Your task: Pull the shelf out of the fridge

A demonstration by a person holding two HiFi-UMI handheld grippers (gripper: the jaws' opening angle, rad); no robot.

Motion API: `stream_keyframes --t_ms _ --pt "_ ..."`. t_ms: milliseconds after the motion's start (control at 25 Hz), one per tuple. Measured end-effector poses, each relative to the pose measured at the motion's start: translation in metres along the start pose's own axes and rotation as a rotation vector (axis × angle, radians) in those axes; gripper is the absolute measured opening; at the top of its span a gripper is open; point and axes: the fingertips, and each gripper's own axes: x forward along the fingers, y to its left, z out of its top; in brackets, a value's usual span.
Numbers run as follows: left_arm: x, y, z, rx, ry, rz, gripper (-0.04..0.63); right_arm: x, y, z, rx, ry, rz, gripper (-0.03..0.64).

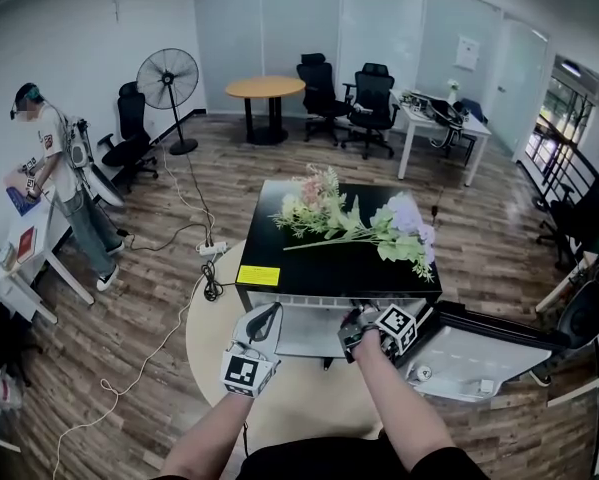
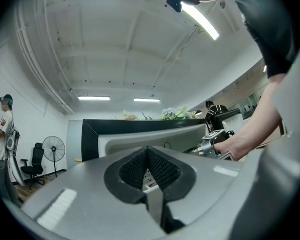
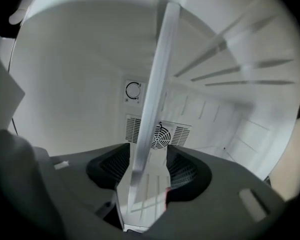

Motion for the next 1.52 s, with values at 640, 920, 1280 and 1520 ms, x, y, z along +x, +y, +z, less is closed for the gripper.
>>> stream_keyframes --t_ms 640,920,1280,1520 --pt "-0.004 -0.001 0.005 0.006 -0.008 -0.006 0.000 -0.001 0.005 0.004 0.117 -0.057 0.028 0.034" --pt "-0.008 -0.004 0.008 0.011 -0.011 -0.009 0.000 -0.005 0.005 0.001 0.131 -0.066 0.017 0.031" --pt "-0.014 -0.007 0.009 0.010 -0.009 -0.004 0.000 -0.013 0.006 -0.004 0.128 -0.077 0.005 0.031" --pt "-0.016 -0.010 0.014 0.019 -0.012 -0.004 0.000 -0.021 0.006 -0.006 0.130 -0.079 0.000 0.031"
